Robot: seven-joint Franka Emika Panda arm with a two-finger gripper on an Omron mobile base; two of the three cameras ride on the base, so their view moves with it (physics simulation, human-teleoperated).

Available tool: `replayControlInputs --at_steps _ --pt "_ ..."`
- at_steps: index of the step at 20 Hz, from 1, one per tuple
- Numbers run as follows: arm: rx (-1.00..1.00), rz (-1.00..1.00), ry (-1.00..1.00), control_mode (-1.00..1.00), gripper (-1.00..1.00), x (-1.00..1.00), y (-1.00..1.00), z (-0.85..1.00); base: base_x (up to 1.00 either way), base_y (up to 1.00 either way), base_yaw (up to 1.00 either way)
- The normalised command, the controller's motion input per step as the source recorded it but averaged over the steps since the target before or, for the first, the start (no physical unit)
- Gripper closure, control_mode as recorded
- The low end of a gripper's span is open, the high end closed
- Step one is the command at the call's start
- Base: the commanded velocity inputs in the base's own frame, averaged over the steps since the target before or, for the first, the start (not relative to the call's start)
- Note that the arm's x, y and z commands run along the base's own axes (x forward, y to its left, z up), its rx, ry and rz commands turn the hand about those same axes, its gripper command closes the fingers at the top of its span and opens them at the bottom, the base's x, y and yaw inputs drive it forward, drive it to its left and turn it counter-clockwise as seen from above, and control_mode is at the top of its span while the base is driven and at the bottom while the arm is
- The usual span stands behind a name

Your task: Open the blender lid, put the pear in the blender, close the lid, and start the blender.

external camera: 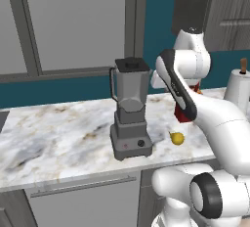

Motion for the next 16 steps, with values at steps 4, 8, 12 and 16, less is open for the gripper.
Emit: replayControlInputs --at_steps 4,8,12,16 --pt "0.01 0.00 -0.06 -1.00 -1.00 -0.23 -0.03 0.00 0.00 0.00 0.00" --pt "0.11 -0.15 -0.27 -1.00 -1.00 -0.63 -0.03 0.27 0.00 0.00 0.00" --pt "0.04 -0.27 -0.31 -1.00 -1.00 -0.28 0.44 0.91 0.00 0.00 0.00" --pt "0.00 -0.19 -0.18 -1.00 -1.00 0.00 0.88 0.83 0.00 0.00 0.00"
